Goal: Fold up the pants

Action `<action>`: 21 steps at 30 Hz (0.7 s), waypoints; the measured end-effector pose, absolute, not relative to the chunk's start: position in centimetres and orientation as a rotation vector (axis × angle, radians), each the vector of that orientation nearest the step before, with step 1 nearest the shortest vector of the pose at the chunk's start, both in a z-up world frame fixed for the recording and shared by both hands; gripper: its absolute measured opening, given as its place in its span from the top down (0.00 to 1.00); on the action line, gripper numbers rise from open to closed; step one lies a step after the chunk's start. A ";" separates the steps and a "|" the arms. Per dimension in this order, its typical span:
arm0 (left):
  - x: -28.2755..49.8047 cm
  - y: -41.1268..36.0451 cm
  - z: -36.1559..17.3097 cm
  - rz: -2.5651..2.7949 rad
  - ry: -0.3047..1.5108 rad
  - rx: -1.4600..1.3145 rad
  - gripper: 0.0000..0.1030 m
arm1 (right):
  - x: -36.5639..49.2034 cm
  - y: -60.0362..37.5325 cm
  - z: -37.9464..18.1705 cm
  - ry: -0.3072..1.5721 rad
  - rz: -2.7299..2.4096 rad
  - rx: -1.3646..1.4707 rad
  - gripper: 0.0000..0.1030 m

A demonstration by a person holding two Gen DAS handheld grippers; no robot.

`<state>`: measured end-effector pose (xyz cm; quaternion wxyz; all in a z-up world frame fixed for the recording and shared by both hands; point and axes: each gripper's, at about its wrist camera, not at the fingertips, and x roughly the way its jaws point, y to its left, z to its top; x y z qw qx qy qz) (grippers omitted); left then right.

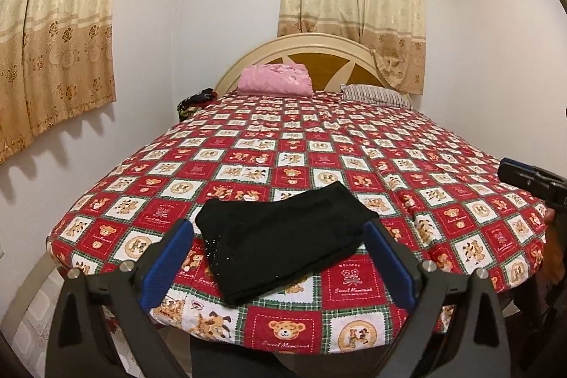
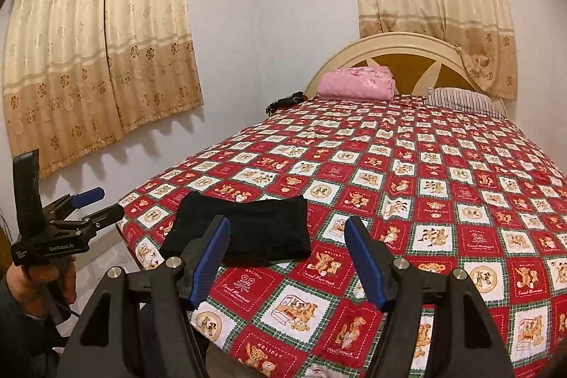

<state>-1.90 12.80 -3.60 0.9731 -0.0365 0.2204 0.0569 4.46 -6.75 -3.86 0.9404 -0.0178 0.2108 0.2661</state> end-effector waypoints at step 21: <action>-2.2 12.7 -2.7 0.139 0.433 -0.085 0.00 | 3.1 -6.3 -3.2 0.381 0.536 -0.078 0.33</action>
